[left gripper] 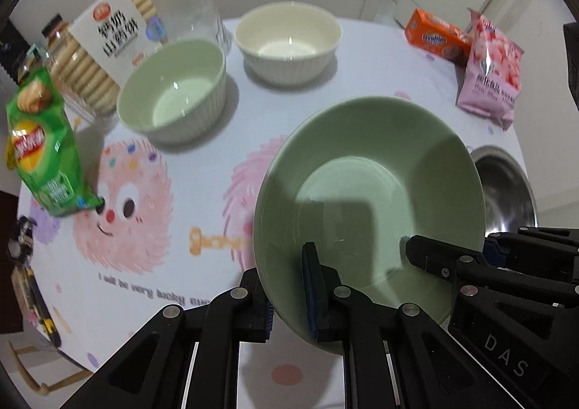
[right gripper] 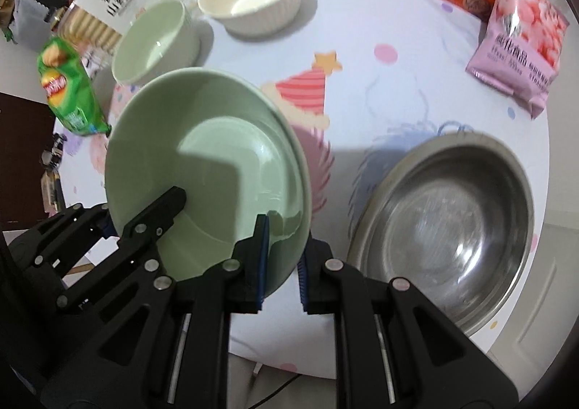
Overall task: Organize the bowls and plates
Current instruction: 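Lift the green bowl with both grippers and carry it beside the steel bowls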
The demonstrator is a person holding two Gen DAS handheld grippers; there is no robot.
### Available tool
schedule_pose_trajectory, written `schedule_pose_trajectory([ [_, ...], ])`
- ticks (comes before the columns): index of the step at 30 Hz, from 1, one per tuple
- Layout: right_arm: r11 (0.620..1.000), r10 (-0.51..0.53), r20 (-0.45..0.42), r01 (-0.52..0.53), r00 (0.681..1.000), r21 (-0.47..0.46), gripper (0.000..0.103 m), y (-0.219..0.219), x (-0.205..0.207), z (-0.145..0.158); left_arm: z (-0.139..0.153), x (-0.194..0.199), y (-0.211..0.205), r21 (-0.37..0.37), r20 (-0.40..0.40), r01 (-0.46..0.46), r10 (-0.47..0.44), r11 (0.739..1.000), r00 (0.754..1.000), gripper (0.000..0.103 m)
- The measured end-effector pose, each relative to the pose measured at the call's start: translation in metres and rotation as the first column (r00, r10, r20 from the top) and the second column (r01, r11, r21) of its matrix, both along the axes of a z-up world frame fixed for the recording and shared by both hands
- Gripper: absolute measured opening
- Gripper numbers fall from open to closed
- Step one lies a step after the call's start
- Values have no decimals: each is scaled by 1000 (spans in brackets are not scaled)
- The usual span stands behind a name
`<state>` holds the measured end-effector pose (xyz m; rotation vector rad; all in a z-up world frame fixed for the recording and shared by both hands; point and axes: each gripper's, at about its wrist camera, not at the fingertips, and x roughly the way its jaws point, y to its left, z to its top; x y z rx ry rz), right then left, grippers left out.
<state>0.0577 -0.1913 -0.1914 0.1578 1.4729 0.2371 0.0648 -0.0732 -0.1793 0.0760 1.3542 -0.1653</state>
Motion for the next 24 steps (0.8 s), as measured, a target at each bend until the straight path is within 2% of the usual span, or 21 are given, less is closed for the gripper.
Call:
schedule_pose_trajectory([
  [11,1000,-25,-43,24,999,-12,16,10,2,-16,-17,5,7,-5,-26,20,-20,1000,999,13],
  [24,998,-46,-86,42,995,-45,16,17,13,-45,-52,12,13,-30,-57,18,-20,999,998,13],
])
